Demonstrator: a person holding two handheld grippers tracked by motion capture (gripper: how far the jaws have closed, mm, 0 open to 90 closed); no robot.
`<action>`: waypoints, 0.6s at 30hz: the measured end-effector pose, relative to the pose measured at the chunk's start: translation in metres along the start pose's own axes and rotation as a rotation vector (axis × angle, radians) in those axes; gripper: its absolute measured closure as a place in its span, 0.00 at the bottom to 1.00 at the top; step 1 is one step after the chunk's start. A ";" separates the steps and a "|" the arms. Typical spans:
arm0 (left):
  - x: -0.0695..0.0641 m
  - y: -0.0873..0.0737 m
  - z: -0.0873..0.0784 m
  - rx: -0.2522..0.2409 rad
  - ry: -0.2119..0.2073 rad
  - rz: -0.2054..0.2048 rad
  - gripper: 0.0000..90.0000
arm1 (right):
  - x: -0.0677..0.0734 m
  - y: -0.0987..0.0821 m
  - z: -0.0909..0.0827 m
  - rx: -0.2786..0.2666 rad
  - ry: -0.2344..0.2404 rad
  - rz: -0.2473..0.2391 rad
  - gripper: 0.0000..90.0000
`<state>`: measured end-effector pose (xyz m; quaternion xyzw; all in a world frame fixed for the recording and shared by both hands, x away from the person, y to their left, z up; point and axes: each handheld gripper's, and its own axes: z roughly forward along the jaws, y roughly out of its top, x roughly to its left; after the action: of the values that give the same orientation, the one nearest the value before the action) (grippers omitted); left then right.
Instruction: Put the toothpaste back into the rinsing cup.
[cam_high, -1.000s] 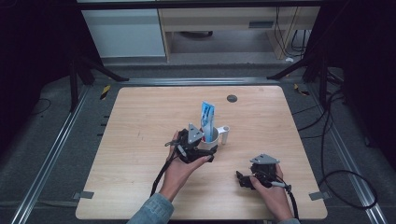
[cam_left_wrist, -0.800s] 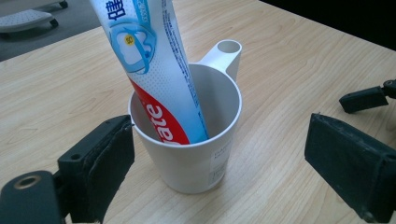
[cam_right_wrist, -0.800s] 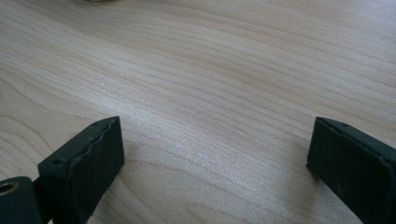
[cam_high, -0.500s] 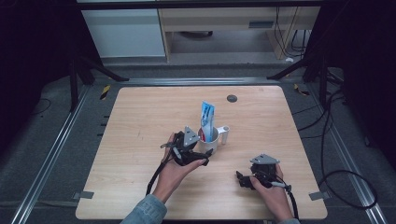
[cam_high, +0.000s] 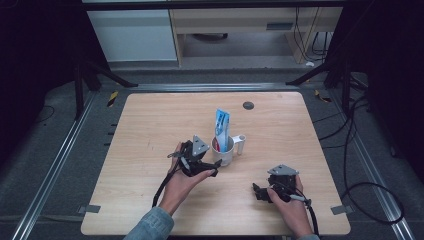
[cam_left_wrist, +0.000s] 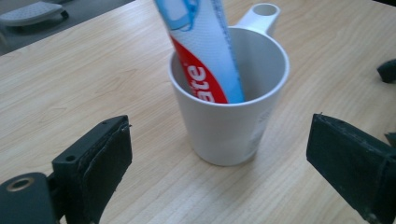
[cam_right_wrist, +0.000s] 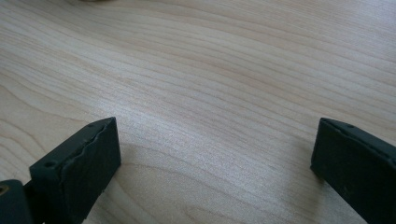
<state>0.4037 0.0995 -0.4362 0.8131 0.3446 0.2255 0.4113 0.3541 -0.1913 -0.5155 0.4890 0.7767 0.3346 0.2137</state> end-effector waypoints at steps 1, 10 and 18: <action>0.001 0.000 0.001 -0.002 0.002 -0.006 0.07 | 0.000 0.000 0.000 0.000 0.000 0.000 0.02; 0.015 -0.008 -0.001 0.030 0.022 -0.002 0.07 | 0.000 0.000 0.000 0.000 0.000 0.001 0.02; 0.029 -0.017 -0.009 0.055 0.034 -0.016 0.05 | 0.000 0.000 0.000 0.000 0.000 0.000 0.02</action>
<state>0.4109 0.1333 -0.4428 0.8176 0.3640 0.2263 0.3845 0.3540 -0.1913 -0.5155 0.4891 0.7766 0.3346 0.2137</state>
